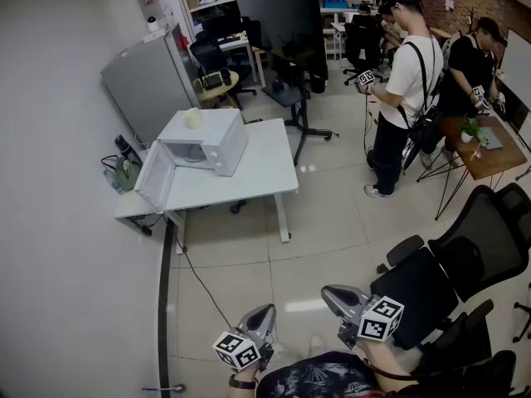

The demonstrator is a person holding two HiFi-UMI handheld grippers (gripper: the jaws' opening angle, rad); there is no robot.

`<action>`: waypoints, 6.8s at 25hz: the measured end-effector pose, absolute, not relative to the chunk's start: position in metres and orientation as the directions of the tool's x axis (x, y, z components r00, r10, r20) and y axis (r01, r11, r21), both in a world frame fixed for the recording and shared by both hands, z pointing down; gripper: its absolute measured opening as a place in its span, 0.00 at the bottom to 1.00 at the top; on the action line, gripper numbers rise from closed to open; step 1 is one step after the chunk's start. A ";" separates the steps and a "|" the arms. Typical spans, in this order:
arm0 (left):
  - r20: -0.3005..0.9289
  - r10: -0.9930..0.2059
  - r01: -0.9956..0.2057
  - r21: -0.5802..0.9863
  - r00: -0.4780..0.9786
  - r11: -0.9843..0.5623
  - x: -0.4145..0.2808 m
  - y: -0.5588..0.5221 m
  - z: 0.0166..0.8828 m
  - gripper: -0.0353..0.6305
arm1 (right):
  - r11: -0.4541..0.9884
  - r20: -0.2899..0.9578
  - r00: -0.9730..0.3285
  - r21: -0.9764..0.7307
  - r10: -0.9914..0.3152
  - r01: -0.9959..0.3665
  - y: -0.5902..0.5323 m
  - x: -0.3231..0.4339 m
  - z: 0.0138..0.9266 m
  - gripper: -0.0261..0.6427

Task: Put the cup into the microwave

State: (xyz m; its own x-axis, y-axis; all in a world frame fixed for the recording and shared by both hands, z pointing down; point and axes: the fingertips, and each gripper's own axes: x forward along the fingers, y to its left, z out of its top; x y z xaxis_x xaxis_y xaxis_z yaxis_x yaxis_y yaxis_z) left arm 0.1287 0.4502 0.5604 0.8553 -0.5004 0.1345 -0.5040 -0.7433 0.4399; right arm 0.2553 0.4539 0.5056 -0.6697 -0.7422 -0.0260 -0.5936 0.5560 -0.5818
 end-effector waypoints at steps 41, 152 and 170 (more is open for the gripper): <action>-0.068 -0.251 -0.197 0.437 0.966 -0.877 0.110 0.186 0.531 0.06 | 0.611 0.085 -0.746 -0.516 -0.661 -0.600 0.133 0.133 0.522 0.04; 0.474 -0.653 -0.793 0.190 0.591 -0.579 -0.095 -0.565 0.801 0.75 | 0.077 0.282 -0.305 -0.608 -0.910 -0.790 -0.211 0.078 0.552 0.04; 0.426 -0.621 -0.721 0.117 0.658 -0.683 -0.094 -0.556 0.798 0.75 | 0.081 0.300 -0.331 -0.620 -0.895 -0.781 -0.208 0.065 0.563 0.04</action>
